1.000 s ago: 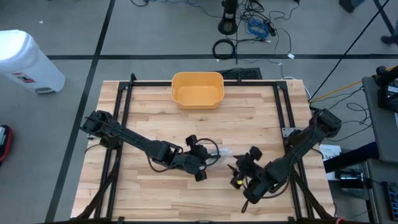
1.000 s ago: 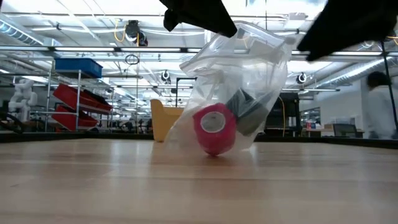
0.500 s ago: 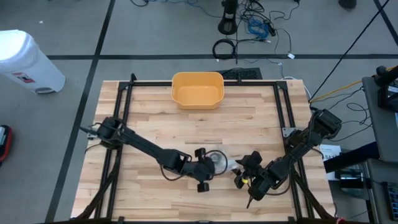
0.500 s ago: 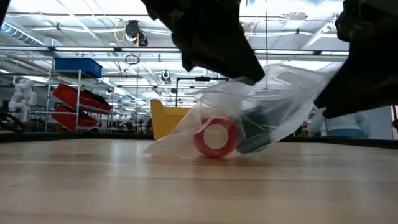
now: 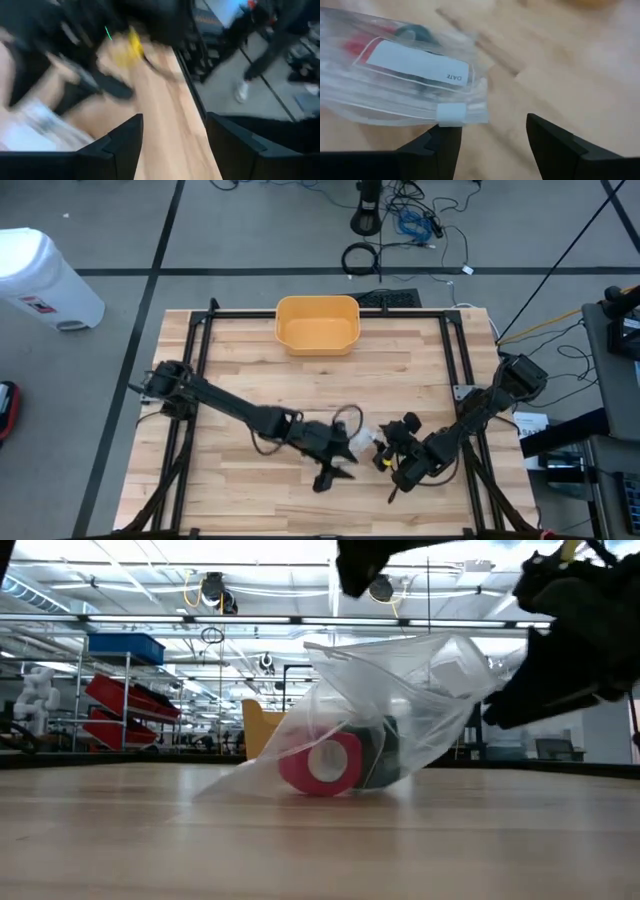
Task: Roll bandage
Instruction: Close the transparent zip bag
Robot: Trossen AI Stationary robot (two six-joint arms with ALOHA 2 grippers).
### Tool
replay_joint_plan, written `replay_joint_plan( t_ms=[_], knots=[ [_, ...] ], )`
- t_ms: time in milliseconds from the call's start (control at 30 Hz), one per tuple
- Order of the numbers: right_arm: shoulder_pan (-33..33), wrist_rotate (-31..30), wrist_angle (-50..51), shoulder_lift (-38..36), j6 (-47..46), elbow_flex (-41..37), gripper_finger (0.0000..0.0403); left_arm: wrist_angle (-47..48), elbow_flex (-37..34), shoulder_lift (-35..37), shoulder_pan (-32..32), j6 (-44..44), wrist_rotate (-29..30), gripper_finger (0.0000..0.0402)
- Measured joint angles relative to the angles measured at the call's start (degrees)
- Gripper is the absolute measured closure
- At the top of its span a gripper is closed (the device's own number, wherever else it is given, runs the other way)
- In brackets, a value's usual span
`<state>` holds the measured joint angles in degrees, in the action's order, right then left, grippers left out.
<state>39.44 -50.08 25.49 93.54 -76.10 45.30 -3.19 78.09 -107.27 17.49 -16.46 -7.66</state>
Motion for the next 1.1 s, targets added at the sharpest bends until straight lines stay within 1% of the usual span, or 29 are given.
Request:
replay_joint_plan(
  t_ms=[33,167,233,333,500,600,767,933,1033,1100],
  knots=[
    [-0.7,-1.1,-0.2,0.0,2.7,0.0,0.0197,0.3,0.1,0.9,-0.7,0.4,0.7,0.0181],
    [-3.5,-8.1,-2.9,0.0,13.7,0.0,0.0197,9.2,0.2,4.8,-3.8,3.2,5.8,0.0180],
    [-5.2,-9.9,-4.8,0.0,18.8,0.0,0.0197,14.7,0.1,6.1,-5.1,5.4,9.0,0.0180],
    [-8.2,-10.1,-7.7,0.0,27.0,0.0,0.0197,20.9,0.1,7.3,-7.0,8.7,11.0,0.0180],
    [-12.0,-8.5,-13.5,0.0,38.1,0.0,0.0197,27.7,0.0,7.3,-9.8,13.7,10.9,0.0180],
    [-13.9,-6.3,-18.6,0.0,46.4,0.0,0.0197,28.5,-0.5,7.3,-11.5,16.6,8.7,0.0180],
    [-17.1,-1.6,-25.7,0.0,59.6,0.0,0.0197,29.5,-2.7,7.1,-15.8,20.8,1.8,0.0180],
    [-19.7,3.6,-28.2,0.0,68.9,0.0,0.0197,31.0,-4.4,7.0,-20.8,26.4,-5.0,0.0180],
    [-20.6,4.1,-28.4,0.0,73.6,0.0,0.0197,31.3,-4.8,7.1,-23.7,30.8,-10.3,0.0180],
    [-21.1,4.2,-29.1,0.0,76.5,0.0,0.0197,30.4,-5.4,7.1,-25.2,33.0,-12.8,0.0180]
  ],
)
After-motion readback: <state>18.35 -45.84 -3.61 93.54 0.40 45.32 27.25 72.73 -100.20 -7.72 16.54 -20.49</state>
